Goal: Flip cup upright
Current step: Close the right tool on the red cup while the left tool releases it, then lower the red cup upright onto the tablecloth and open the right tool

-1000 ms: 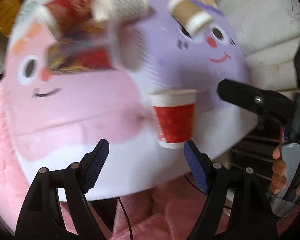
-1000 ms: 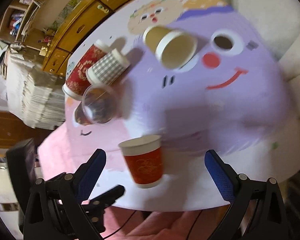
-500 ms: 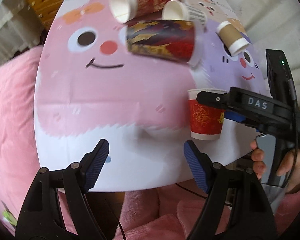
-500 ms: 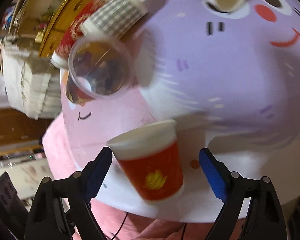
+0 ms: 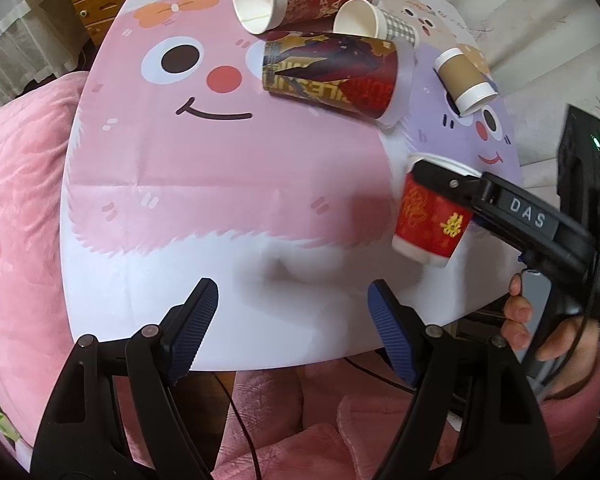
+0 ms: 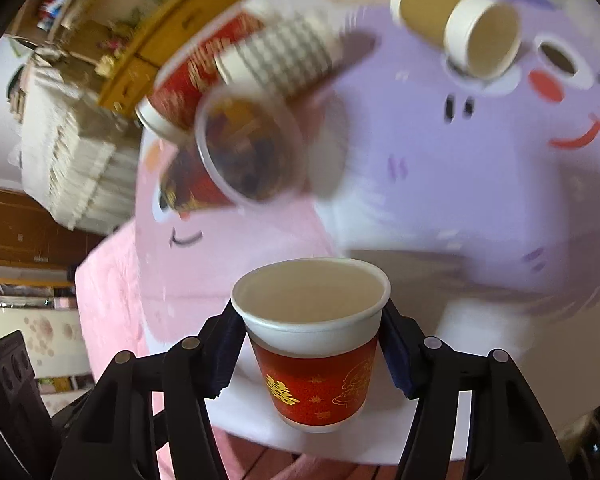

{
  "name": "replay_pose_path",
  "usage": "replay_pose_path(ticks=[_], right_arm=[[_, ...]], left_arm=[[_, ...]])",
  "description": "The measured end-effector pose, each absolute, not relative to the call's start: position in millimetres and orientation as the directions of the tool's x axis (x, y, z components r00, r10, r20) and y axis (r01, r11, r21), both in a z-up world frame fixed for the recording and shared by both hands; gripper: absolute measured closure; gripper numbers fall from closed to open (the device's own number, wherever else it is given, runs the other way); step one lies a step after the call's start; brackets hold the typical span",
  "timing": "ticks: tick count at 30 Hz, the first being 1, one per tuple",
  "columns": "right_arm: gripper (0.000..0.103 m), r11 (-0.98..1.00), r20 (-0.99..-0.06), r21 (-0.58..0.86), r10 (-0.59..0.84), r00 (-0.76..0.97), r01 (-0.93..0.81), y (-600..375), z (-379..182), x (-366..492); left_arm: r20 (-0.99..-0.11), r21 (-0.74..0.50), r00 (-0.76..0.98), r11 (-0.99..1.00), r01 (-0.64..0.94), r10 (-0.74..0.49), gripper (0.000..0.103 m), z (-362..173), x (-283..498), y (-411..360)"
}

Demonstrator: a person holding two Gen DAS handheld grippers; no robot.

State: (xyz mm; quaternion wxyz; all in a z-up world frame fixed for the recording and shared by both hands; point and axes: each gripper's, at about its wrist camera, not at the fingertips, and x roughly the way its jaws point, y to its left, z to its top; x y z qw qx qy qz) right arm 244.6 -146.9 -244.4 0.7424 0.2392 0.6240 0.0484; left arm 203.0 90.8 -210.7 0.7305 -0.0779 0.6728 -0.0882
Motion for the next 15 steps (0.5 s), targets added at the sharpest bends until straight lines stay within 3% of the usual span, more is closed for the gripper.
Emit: replay_pose_path(ticks=[6, 10, 15], right_arm=[[0.042, 0.960, -0.871, 0.239, 0.146, 0.470, 0.146, -161.7, -225.7, 211.7], [0.042, 0.977, -0.749, 0.179, 0.060, 0.659, 0.115, -173.3, -221.5, 184.1], [0.042, 0.990, -0.656, 0.108, 0.004, 0.754, 0.088, -165.3, -226.5, 162.1]], left_arm=[[-0.962, -0.252, 0.098, 0.967, 0.040, -0.255, 0.028, -206.1, 200.9, 87.4], [-0.960, -0.250, 0.116, 0.967, 0.046, -0.254, 0.028, -204.6, 198.6, 87.2], [-0.956, -0.242, 0.153, 0.967, 0.075, -0.251, 0.028, -198.2, 192.3, 87.8]])
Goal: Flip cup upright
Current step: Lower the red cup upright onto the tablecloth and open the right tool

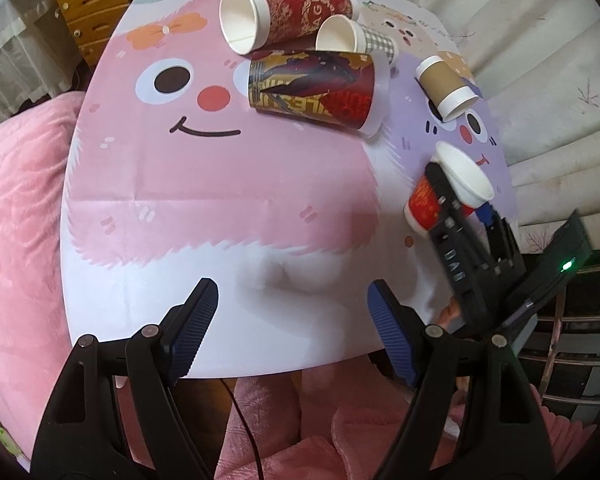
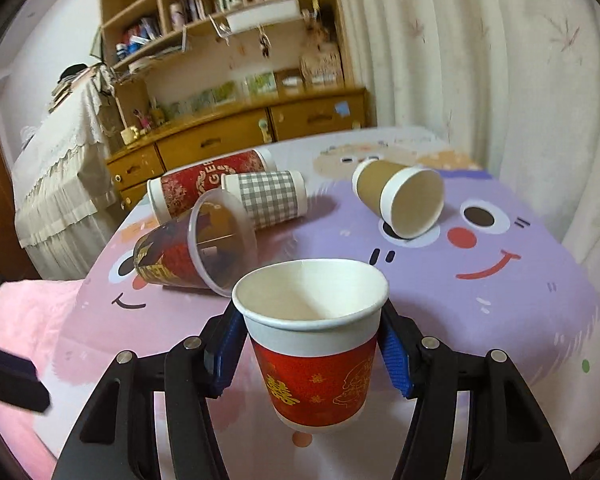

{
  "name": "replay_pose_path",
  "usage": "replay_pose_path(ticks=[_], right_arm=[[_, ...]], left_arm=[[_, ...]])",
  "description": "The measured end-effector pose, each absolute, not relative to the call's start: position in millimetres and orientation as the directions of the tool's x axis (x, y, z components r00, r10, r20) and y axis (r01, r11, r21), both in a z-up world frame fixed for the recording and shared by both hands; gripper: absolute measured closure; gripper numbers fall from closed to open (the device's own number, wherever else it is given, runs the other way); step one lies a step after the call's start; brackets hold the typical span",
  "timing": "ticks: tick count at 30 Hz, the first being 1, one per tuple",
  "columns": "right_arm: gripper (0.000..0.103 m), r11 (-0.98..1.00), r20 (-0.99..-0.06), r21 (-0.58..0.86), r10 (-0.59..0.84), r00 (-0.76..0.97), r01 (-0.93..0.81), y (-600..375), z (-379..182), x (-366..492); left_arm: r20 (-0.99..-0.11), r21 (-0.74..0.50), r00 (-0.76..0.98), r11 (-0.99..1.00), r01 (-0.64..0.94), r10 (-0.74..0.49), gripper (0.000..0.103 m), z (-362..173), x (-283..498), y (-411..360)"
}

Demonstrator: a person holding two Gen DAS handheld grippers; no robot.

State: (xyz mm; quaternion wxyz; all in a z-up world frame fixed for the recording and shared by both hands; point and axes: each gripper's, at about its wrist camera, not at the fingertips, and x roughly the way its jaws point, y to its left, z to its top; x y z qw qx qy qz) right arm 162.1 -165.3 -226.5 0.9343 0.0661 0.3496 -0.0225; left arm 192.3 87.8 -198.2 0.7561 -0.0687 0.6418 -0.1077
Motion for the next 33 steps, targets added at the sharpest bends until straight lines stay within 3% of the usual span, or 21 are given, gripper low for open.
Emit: replay_pose_path(ticks=[4, 8, 12, 17, 22, 26, 30, 33], right_arm=[[0.040, 0.997, -0.637, 0.045, -0.016, 0.771, 0.058, -152.3, -228.2, 148.7], [0.034, 0.997, -0.678, 0.069, 0.027, 0.735, 0.026, -145.2, -230.7, 136.2], [0.013, 0.987, -0.772, 0.159, 0.145, 0.619, -0.033, -148.7, -236.8, 131.6], [0.010, 0.974, -0.860, 0.213, 0.227, 0.456, -0.083, -154.1, -226.7, 117.4], [0.007, 0.948, -0.931, 0.318, 0.312, 0.192, 0.001, -181.6, -216.8, 99.0], [0.001, 0.965, -0.975, 0.223, 0.222, 0.028, 0.136, -215.6, -191.1, 73.0], [0.001, 0.959, -0.976, 0.206, 0.215, -0.028, 0.195, -240.1, -153.5, 48.1], [0.001, 0.949, -0.968, 0.252, 0.248, 0.042, 0.191, -248.3, -111.1, 33.5]], left_arm=[[-0.955, -0.232, 0.165, 0.968, 0.099, -0.246, 0.028, -193.0, 187.7, 84.9], [-0.956, -0.234, 0.154, 0.965, 0.118, -0.251, 0.028, -190.1, 183.6, 79.3], [-0.958, -0.226, 0.152, 0.967, 0.115, -0.242, 0.028, -186.5, 177.9, 75.1], [-0.963, -0.201, 0.165, 0.976, 0.088, -0.213, 0.028, -177.4, 165.3, 71.0], [-0.958, -0.176, 0.214, 0.980, 0.087, -0.191, 0.028, -154.7, 142.5, 58.8], [-0.937, -0.173, 0.295, 0.982, 0.074, -0.187, 0.028, -119.7, 119.0, 42.1], [-0.922, -0.160, 0.344, 0.984, 0.077, -0.177, 0.028, -84.2, 101.4, 23.9], [-0.910, -0.145, 0.380, 0.986, 0.078, -0.164, 0.028, -57.1, 89.0, 9.4]])
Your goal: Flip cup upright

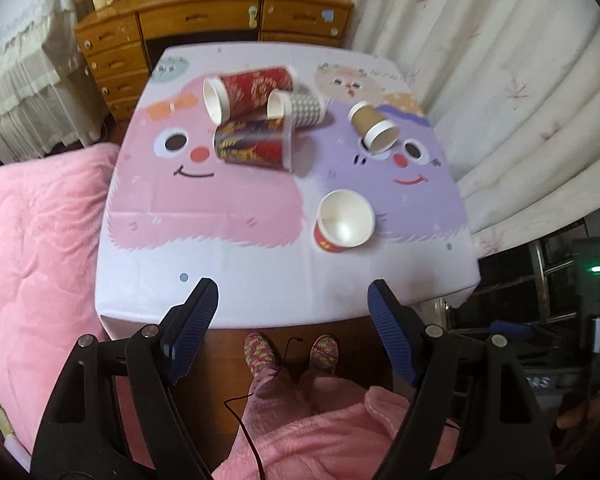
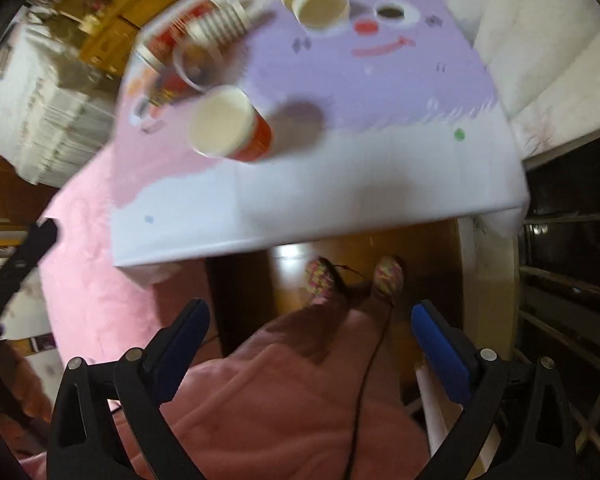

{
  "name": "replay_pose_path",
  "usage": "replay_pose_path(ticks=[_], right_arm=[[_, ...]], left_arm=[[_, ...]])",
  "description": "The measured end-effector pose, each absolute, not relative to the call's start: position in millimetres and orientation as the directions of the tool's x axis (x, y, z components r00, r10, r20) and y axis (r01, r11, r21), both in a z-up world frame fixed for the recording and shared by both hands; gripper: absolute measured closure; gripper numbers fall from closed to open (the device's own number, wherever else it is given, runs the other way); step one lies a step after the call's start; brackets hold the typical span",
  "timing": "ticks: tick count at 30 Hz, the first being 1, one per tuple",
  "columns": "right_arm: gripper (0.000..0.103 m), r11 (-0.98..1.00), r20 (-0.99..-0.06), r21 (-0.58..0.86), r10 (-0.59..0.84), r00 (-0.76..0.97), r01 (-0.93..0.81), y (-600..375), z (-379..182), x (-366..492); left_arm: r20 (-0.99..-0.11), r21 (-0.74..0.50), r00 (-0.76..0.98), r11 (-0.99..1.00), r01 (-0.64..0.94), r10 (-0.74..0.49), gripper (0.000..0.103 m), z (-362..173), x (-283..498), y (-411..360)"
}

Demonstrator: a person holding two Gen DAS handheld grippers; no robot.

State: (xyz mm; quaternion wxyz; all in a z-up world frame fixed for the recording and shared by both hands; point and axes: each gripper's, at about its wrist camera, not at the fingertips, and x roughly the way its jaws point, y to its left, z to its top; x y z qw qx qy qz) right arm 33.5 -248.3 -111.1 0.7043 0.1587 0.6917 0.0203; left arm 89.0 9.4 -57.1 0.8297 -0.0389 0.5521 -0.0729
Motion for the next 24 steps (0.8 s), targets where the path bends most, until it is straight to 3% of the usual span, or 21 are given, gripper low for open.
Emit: replay_pose_path(ticks=[6, 11, 15, 18, 24], right_arm=[[0.000, 0.974, -0.935, 0.211, 0.177, 0.307, 0.084, -237.4, -30.1, 9.9], [0.000, 0.985, -0.869, 0.169, 0.131, 0.478, 0.038, -226.2, 9.7, -8.0], [0.000, 0.986, -0.833, 0.161, 0.120, 0.540, 0.031, -224.1, 29.6, -9.1], [0.000, 0.986, -0.807, 0.165, 0.123, 0.578, 0.021, -222.6, 41.1, -13.9], [0.000, 0.987, -0.772, 0.159, 0.122, 0.624, 0.003, -224.9, 55.0, -26.7]], left_arm=[[-0.874, -0.143, 0.464, 0.989, 0.041, -0.145, 0.028, -15.6, 62.1, -13.4], [-0.846, -0.036, 0.532, 0.999, 0.019, -0.041, 0.028, 1.3, 46.0, -31.3], [-0.808, 0.001, 0.588, 1.000, -0.029, 0.018, 0.028, 11.6, 33.1, -31.5], [-0.789, 0.004, 0.614, 0.999, -0.050, 0.034, 0.019, 14.5, 25.2, -27.3], [-0.768, 0.008, 0.639, 0.998, -0.069, 0.050, 0.015, 20.1, 11.8, -26.9]])
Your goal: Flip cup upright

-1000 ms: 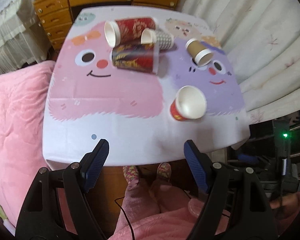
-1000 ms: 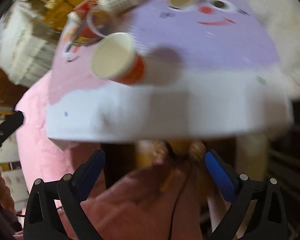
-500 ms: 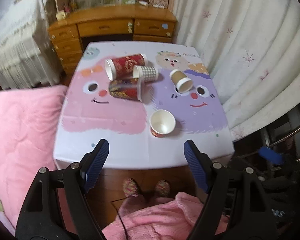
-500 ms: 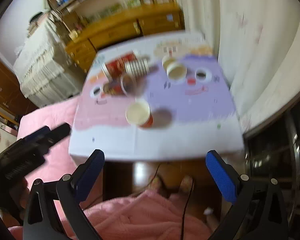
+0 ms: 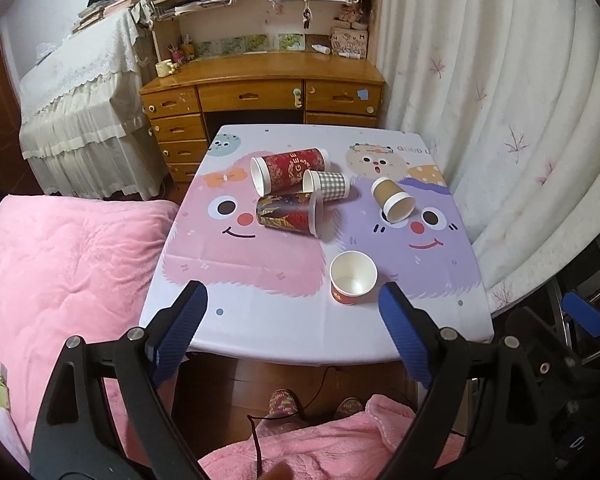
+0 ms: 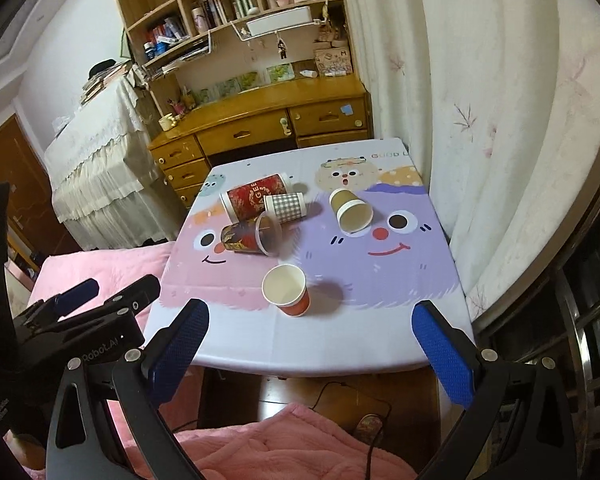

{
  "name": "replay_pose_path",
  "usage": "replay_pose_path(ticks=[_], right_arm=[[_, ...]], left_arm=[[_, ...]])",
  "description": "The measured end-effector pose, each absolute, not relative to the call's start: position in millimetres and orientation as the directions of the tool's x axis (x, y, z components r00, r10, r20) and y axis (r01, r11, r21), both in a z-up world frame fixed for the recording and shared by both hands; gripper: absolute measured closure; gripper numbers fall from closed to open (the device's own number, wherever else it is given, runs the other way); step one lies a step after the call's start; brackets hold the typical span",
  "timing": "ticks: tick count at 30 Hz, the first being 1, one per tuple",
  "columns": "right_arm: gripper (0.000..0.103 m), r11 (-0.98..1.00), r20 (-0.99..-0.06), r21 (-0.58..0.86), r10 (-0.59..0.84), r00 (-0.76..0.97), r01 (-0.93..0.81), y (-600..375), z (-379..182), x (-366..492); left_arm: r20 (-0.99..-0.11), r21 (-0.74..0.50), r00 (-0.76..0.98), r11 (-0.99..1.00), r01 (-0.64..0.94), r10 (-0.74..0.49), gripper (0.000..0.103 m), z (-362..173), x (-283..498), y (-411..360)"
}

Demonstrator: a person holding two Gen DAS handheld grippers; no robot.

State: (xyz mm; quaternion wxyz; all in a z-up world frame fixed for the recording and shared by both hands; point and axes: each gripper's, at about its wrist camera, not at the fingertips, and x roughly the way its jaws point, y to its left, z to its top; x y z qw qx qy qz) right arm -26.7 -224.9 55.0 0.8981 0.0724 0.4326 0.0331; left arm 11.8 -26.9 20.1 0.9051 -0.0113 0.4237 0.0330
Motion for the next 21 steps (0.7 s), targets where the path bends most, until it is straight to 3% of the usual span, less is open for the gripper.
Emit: replay_pose_path(ticks=[2, 3, 21], right_arm=[[0.000, 0.988, -0.775, 0.156, 0.121, 0.621, 0.002, -224.6, 54.8, -27.7], [0.000, 0.988, -0.775, 0.155, 0.122, 0.620, 0.000, -224.4, 55.4, -27.9], [0.000, 0.989, -0.784, 0.150, 0.126, 0.608, -0.012, -217.6, 46.4, -19.3]], left_arm=[[-0.761, 0.008, 0.646, 0.997, -0.075, 0.055, 0.001, 22.9, 7.7, -26.3], [-0.759, 0.010, 0.649, 0.997, -0.078, 0.058, 0.000, 23.2, 7.7, -26.2], [-0.728, 0.027, 0.680, 0.995, -0.091, 0.082, 0.000, 34.8, 6.8, -23.6]])
